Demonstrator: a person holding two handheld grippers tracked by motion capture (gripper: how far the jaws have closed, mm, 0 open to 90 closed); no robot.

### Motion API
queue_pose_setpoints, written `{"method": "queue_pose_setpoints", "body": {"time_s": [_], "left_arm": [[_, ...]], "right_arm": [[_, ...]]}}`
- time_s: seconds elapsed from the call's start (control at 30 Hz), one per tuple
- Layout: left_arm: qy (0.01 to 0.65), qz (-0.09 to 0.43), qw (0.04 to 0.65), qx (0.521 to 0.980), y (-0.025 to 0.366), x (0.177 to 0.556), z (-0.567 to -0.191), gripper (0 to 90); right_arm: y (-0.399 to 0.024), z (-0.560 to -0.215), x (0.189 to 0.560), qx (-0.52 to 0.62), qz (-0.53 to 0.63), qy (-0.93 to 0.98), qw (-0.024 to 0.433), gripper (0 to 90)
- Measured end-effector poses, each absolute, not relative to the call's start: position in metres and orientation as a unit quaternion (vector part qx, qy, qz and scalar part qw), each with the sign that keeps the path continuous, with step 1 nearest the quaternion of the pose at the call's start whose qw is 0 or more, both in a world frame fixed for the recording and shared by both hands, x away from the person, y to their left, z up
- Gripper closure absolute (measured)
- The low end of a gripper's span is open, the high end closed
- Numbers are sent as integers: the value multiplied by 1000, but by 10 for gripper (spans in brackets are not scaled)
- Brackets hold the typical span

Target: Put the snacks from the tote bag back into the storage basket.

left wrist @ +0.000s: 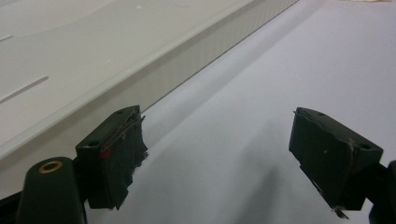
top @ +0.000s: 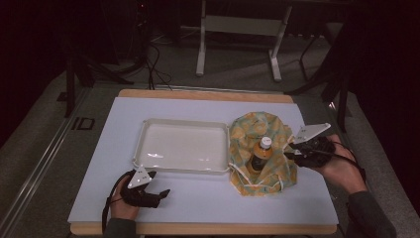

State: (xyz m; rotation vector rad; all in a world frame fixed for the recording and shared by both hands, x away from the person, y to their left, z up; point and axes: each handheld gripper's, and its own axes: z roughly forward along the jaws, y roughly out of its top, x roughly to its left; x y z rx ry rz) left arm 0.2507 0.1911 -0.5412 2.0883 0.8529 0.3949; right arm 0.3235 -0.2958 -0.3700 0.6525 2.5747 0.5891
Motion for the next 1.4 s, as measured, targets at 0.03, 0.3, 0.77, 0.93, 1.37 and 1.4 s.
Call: {"method": "queue_pose_setpoints", "body": {"time_s": [0.03, 0.3, 0.77, 0.93, 1.37, 1.4], "left_arm": [[339, 157, 413, 830, 191, 251, -541, 180], [340, 157, 414, 830, 191, 251, -541, 180], [340, 155, 413, 831, 191, 251, -541, 180], [339, 155, 413, 831, 191, 251, -541, 180], [339, 153, 411, 832, 191, 251, -541, 180], [339, 153, 410, 833, 190, 251, -541, 180]], "right_arm": [[-295, -370, 324, 233, 211, 926, 209, 624], [-285, -369, 328, 225, 206, 930, 206, 625], [-274, -365, 336, 210, 192, 938, 200, 676], [-267, -365, 340, 206, 188, 940, 199, 633], [-249, -366, 348, 193, 162, 948, 193, 574], [-248, -366, 349, 191, 158, 950, 192, 574]]}}
